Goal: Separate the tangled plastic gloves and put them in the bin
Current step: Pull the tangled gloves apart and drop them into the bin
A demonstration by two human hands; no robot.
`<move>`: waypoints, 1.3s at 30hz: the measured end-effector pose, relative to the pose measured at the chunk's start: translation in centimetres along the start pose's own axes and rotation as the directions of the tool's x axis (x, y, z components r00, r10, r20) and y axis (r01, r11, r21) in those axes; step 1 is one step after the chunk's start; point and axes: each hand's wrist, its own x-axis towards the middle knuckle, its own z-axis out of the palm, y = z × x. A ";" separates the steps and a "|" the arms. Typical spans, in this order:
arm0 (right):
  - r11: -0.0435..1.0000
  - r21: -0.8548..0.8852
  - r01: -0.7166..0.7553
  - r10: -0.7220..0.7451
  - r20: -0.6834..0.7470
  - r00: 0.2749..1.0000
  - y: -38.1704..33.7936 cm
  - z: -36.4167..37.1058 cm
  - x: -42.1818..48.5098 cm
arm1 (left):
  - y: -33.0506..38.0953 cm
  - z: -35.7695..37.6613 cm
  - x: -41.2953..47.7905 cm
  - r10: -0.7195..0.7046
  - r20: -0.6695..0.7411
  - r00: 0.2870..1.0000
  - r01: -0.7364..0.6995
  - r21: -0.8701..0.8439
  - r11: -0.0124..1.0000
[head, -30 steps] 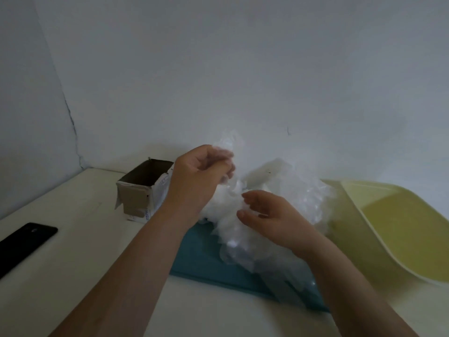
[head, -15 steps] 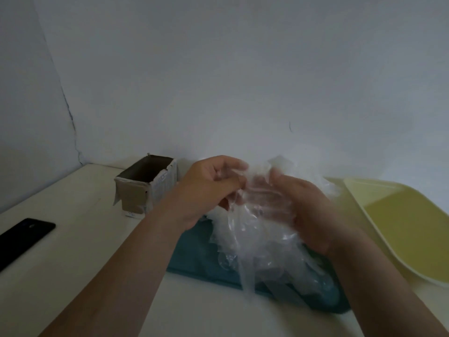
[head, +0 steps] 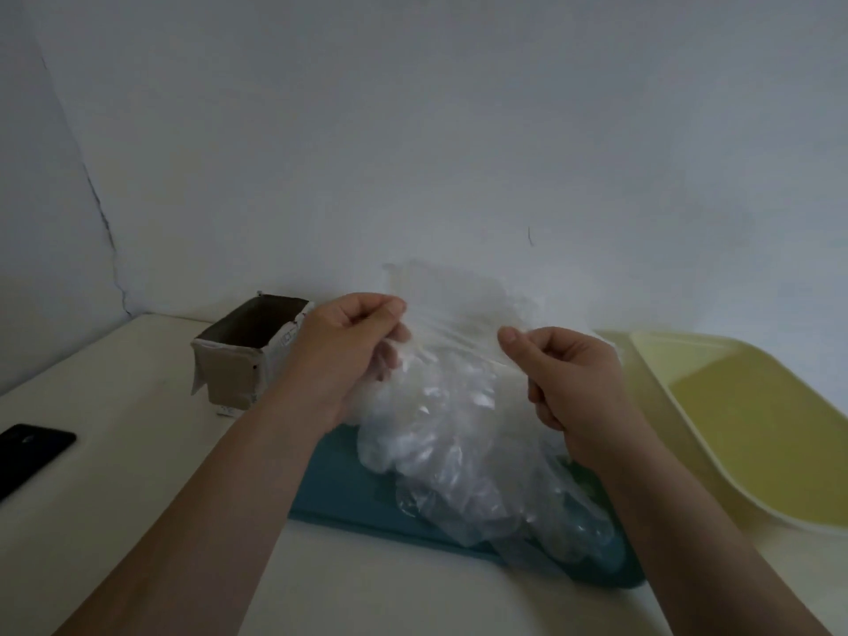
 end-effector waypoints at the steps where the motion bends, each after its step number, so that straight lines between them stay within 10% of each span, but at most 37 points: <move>1: 1.000 -0.009 0.010 -0.010 -0.024 1.000 0.0 -0.2 0.1 | 0.0 -0.3 0.3 0.032 -0.082 0.996 -0.034 -0.014 0.999; 5: 0.997 -0.040 0.065 -0.069 -0.120 0.990 -0.1 -0.4 0.1 | 0.2 -1.0 1.4 0.096 -0.299 0.949 -0.135 -0.112 0.984; 12: 0.995 -0.060 0.086 -0.080 0.102 0.992 -0.3 -0.4 0.1 | 0.4 0.8 -1.2 0.117 0.183 0.976 -0.098 -0.113 0.989; 18: 0.969 0.205 -0.141 0.035 0.448 0.893 -1.7 -1.6 -0.4 | 0.4 1.8 -2.2 0.233 0.294 0.927 -0.184 -0.185 0.965; 29: 0.992 -0.067 0.104 -0.101 0.052 0.994 -2.1 -0.9 -0.5 | 0.0 0.1 -2.1 0.235 0.165 0.958 -0.286 0.496 0.820; 34: 0.996 0.071 0.053 -0.050 -0.049 0.998 -2.0 -1.2 0.0 | -1.8 -2.9 -2.7 0.291 0.110 0.950 -0.265 0.777 0.571; 39: 0.977 0.213 -0.030 0.031 -0.002 1.000 -2.4 -0.7 -0.9 | -2.1 -1.6 -5.4 0.485 0.009 0.875 -0.354 0.694 0.627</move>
